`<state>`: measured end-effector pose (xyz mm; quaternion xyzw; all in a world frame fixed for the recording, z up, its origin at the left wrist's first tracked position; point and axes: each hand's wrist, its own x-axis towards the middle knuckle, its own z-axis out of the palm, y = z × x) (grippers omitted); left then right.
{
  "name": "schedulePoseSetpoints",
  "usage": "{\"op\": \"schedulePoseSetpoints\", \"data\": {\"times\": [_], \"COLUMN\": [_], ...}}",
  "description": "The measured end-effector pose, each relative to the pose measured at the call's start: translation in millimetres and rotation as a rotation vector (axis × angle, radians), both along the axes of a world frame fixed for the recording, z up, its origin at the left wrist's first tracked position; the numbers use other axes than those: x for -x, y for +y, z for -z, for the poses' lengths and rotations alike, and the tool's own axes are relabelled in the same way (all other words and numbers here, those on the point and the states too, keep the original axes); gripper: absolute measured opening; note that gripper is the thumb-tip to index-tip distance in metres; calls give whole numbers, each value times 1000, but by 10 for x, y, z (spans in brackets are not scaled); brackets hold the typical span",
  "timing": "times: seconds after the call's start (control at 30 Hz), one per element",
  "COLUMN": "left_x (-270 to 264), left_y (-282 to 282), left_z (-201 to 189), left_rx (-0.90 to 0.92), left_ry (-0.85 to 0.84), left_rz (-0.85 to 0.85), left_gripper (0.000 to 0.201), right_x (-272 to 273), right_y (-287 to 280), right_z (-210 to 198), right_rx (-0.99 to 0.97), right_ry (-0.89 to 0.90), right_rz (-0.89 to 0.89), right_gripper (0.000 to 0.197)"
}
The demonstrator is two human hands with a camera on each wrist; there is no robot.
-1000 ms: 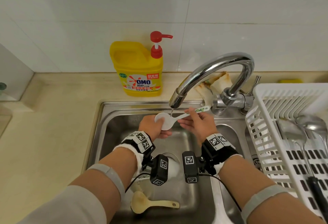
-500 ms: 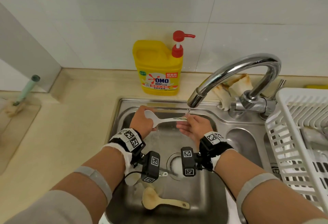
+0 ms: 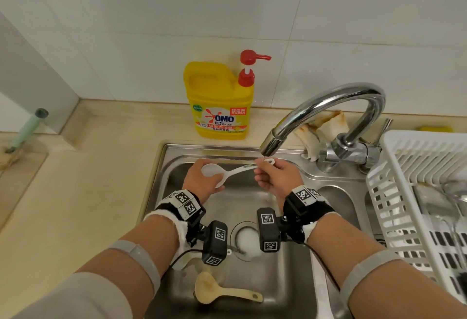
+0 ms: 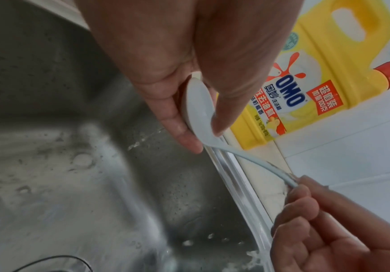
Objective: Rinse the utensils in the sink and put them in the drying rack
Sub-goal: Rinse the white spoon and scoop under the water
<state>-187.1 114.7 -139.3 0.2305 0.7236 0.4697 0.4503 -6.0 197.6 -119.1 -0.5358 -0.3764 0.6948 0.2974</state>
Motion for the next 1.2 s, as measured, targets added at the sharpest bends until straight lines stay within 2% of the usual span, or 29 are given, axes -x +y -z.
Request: {"op": "schedulePoseSetpoints", "data": {"times": [0.13,0.4,0.53,0.7,0.87,0.97,1.03,1.13,1.2], "left_x": [-123,-247,-340,-474,-626,-606,-574,-572,-567], "left_y": [44,140,185,235,278,256,244,209,181], "left_z": [39,193,242,225,93,24,-5,-34,-53], "left_rx": [-2,56,71,97,95,79,75,28,-3], "left_ry": [-78,-90,-151,-249,-576,-733,-773,-751,-720], "left_rz": [-16,58,101,143,52,25,-10,-92,-144], "left_gripper": [38,25,18,28,27,41,47,37,38], "right_x": [-45,-264,-351,-465,-598,-665,-705,-788,-849], "right_y": [14,21,-8,-30,-53,-101,-136,-184,-220], "right_z": [-66,-201,-250,-288,-304,-299,-297,-286,-280], "right_rx": [-22,-108,-172,-197,-156,-145,-132,-113,-116], "right_ry": [-24,-32,-33,-4,76,88,85,76,38], "right_rz": [22,63,91,115,156,155,151,122,79], "right_gripper": [13,16,17,16,19,17,16,12,11]}}
